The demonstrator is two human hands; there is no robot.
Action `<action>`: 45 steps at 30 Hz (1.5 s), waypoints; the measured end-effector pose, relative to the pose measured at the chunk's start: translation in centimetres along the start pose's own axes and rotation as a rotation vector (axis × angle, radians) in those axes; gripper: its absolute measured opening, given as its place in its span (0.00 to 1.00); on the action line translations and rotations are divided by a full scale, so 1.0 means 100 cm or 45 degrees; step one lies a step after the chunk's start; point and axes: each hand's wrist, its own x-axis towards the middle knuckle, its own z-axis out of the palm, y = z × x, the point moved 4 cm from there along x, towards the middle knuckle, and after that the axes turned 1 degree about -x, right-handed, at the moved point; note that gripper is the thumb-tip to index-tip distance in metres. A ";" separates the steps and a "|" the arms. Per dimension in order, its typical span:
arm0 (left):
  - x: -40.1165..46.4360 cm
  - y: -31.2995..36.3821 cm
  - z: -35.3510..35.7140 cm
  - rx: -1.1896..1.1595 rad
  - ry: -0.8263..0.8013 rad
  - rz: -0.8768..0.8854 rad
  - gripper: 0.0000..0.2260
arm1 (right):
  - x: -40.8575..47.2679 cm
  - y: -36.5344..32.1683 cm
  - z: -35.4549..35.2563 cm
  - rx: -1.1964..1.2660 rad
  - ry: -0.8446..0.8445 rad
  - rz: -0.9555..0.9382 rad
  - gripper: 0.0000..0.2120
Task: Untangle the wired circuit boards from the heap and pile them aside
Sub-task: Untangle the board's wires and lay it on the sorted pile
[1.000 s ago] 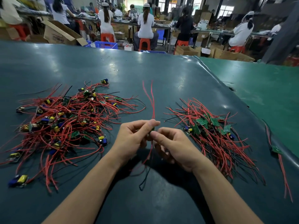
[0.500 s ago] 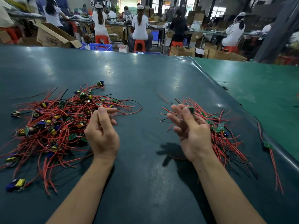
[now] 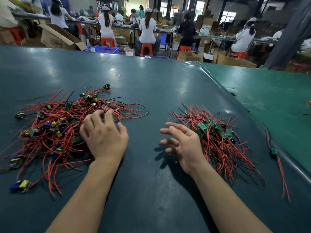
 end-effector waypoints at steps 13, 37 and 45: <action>0.010 -0.019 0.000 -0.086 -0.140 -0.119 0.18 | 0.004 0.007 -0.002 -0.104 -0.149 0.020 0.06; 0.011 -0.006 0.017 0.139 -0.260 0.030 0.11 | 0.007 0.007 -0.001 -0.143 -0.253 0.048 0.07; 0.017 -0.011 -0.015 0.118 0.191 -0.084 0.18 | 0.008 0.007 -0.001 -0.149 -0.256 0.056 0.08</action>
